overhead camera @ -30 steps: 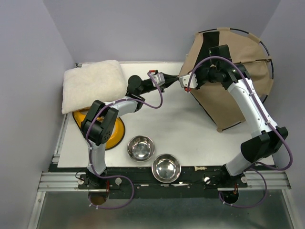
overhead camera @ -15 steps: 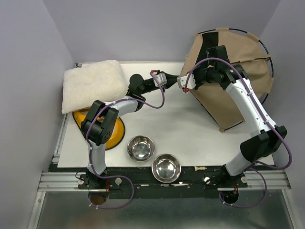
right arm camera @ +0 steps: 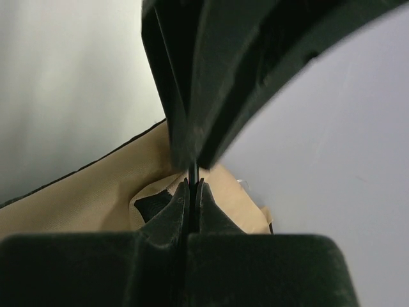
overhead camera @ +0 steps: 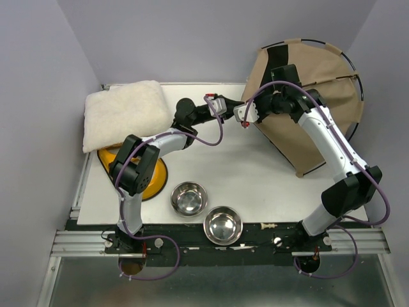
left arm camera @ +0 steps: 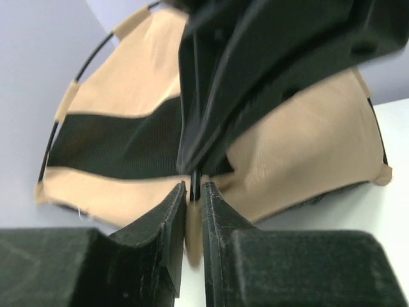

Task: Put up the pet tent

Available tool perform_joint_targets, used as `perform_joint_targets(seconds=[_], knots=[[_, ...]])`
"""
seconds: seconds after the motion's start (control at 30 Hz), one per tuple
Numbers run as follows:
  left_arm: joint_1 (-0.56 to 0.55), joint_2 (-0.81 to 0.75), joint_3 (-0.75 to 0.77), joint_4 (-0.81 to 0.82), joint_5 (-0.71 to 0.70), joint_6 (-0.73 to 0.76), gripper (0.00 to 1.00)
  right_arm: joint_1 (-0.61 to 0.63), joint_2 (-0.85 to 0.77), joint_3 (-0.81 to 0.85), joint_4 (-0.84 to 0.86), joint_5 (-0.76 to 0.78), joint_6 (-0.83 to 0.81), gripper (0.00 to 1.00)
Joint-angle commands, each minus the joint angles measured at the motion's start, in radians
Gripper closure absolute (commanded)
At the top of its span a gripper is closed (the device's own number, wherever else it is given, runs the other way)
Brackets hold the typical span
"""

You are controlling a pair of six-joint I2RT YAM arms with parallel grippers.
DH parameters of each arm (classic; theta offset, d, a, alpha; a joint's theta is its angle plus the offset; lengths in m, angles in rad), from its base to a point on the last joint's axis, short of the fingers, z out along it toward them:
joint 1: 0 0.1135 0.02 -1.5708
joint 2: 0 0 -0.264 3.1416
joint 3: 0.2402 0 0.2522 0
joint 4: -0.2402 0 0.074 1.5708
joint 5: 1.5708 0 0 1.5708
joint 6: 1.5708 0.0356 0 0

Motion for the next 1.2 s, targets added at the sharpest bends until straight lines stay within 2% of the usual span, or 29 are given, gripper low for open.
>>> perform_joint_targets(seconds=[0.0, 0.27, 0.4, 0.5, 0.63, 0.7, 0.93, 1.17], knots=[[-0.043, -0.012, 0.075, 0.075, 0.048, 0.003, 0.73, 0.017, 0.029, -0.021, -0.009, -0.016, 0.009, 1.00], [-0.043, -0.002, 0.066, 0.029, 0.035, 0.030, 0.72, 0.026, 0.010, -0.021, -0.003, -0.033, 0.029, 1.00], [-0.036, -0.025, 0.046, -0.071, 0.040, 0.087, 0.72, 0.026, 0.001, -0.017, -0.006, -0.045, 0.044, 0.99], [-0.029, -0.029, 0.049, -0.146, 0.038, 0.104, 0.78, 0.026, -0.011, -0.027, 0.003, -0.044, 0.046, 0.99], [-0.016, -0.037, 0.046, -0.226, 0.035, 0.130, 0.95, 0.024, -0.020, -0.021, 0.002, -0.030, 0.054, 0.99], [-0.012, -0.038, 0.043, -0.259, 0.032, 0.152, 1.00, 0.024, -0.027, -0.019, 0.002, -0.030, 0.054, 0.99], [0.003, -0.049, 0.026, -0.315, -0.005, 0.162, 1.00, 0.012, -0.017, 0.012, 0.006, -0.022, 0.078, 0.99], [0.019, -0.072, -0.038, -0.266, -0.031, 0.143, 1.00, -0.008, -0.020, 0.012, 0.019, -0.010, 0.089, 0.99]])
